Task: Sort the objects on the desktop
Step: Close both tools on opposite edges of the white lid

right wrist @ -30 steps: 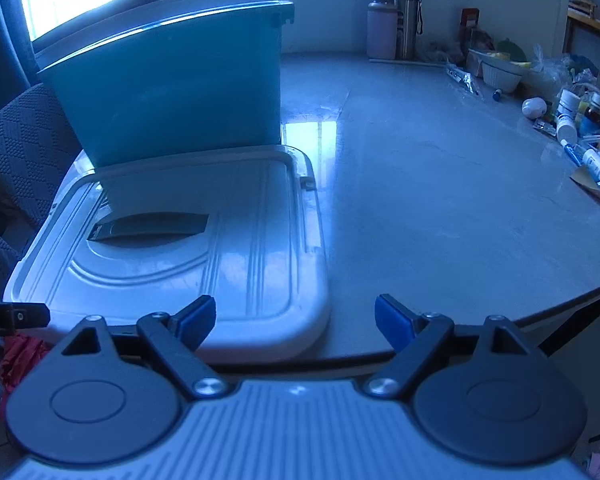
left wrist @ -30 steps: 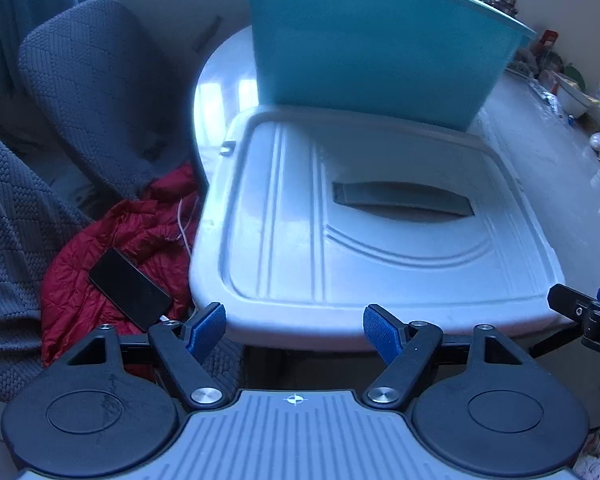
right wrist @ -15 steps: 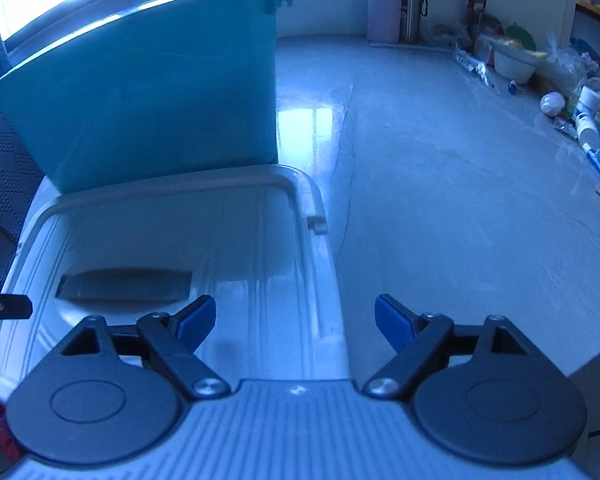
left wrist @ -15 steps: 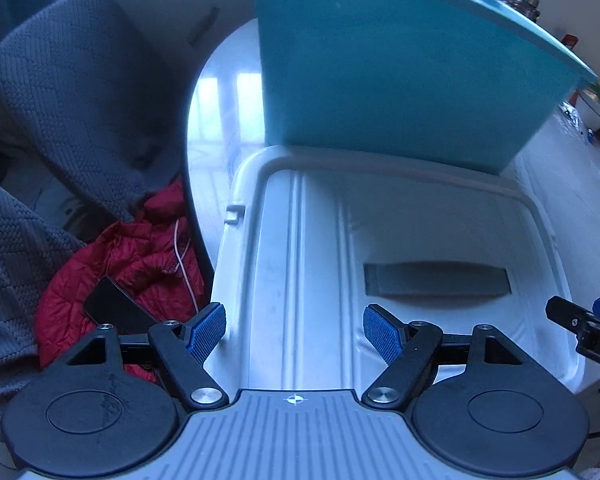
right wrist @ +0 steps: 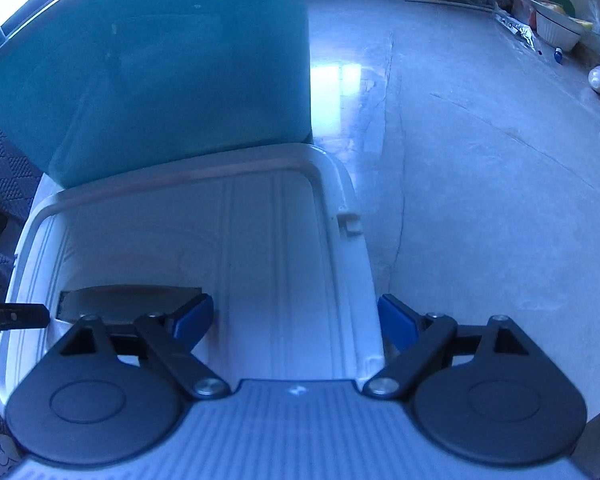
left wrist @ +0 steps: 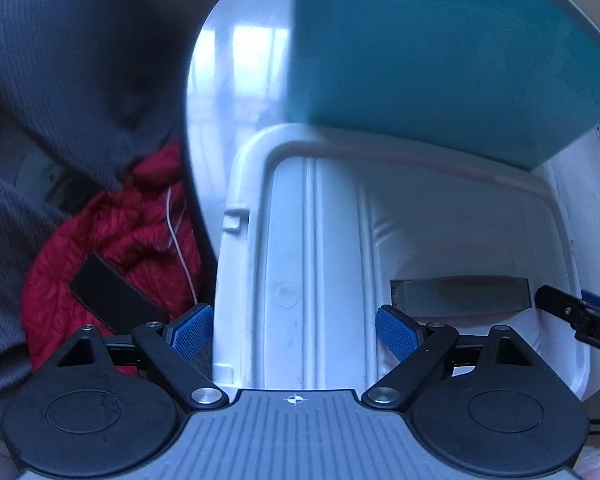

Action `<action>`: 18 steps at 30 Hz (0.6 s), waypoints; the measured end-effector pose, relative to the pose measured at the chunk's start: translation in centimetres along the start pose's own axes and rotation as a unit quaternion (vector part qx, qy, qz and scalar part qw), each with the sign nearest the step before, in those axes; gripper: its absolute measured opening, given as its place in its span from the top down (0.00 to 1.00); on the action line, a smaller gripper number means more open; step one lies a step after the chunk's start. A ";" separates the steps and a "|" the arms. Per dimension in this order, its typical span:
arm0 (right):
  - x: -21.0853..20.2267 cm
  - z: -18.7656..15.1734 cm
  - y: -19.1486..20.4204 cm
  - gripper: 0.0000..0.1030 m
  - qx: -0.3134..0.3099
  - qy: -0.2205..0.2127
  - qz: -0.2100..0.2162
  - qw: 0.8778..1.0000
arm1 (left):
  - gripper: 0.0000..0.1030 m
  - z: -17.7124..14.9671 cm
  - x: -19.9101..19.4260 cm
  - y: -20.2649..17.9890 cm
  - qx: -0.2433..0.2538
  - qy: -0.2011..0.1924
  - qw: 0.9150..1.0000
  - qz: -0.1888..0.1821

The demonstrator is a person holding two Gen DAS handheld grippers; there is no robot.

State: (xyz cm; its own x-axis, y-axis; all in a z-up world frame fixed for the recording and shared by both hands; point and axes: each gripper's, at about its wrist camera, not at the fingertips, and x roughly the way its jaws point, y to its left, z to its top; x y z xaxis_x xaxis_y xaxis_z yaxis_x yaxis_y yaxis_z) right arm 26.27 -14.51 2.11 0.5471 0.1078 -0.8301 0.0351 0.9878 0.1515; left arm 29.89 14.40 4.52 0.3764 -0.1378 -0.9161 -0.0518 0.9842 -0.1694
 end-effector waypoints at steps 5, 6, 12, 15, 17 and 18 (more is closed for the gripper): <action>-0.1 -0.2 1.1 0.13 -0.001 0.007 0.001 1.000 | 0.12 0.4 0.0 1.6 -0.042 0.013 0.999 -0.024; -0.2 -0.3 1.4 0.13 -0.002 0.009 0.001 1.000 | 0.12 0.4 -0.1 1.7 -0.042 0.013 0.999 -0.023; -0.4 -0.9 4.4 0.13 -0.029 0.021 0.019 0.999 | 0.06 0.3 -0.6 3.9 -0.057 0.020 0.998 -0.015; -0.4 -1.3 6.3 0.13 -0.045 0.025 0.030 0.998 | 0.03 0.2 -1.0 5.5 -0.065 0.024 0.998 -0.012; -0.6 -1.6 7.6 0.13 -0.060 0.024 0.033 0.997 | 0.02 0.1 -0.8 7.0 -0.067 0.025 0.997 -0.011; -0.8 -1.7 8.2 0.13 -0.071 0.023 0.034 0.997 | 0.02 0.0 -0.7 7.7 -0.069 0.024 0.997 -0.013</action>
State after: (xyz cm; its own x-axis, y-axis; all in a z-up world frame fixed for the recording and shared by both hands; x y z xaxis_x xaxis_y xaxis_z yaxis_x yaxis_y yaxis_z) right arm 24.70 -6.31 3.10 0.5045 0.1765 -0.8452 -0.1212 0.9837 0.1331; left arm 29.24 22.10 3.81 0.3353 -0.1719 -0.9263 -0.1709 0.9558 -0.2392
